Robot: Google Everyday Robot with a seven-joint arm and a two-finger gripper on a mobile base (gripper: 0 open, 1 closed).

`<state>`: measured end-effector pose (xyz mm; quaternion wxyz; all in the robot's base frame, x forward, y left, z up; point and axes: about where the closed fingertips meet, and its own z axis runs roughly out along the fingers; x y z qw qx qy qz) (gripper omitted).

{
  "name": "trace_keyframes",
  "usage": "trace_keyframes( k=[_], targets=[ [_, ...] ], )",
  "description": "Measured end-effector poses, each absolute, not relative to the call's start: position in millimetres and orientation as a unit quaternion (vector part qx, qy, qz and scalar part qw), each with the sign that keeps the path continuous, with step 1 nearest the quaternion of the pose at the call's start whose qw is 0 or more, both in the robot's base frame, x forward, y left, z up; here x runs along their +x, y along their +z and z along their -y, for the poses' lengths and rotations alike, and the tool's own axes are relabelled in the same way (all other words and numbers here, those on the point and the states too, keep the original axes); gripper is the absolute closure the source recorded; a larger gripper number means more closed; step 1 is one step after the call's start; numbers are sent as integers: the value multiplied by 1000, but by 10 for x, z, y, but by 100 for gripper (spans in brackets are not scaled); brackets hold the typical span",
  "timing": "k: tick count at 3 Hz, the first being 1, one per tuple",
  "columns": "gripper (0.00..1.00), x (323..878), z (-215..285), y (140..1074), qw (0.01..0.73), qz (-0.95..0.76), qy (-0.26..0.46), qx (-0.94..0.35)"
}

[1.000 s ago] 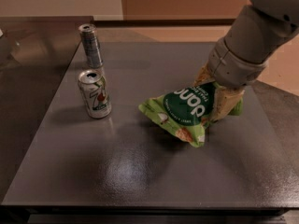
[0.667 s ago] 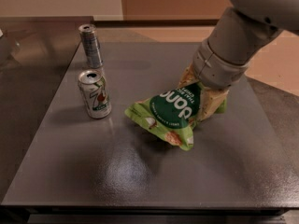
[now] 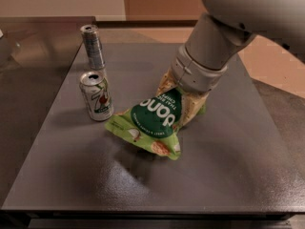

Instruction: Move green rice chip bag near 7up can

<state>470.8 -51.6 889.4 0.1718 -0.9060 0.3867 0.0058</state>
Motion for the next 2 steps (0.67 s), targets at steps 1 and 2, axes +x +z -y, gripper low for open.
trace_keyframes(
  k=[1,2],
  targets=[
    [82,4734,310,8817,173,-355,6,-919],
    [58,4774,152,8746,168,-332,4,-928]
  ],
)
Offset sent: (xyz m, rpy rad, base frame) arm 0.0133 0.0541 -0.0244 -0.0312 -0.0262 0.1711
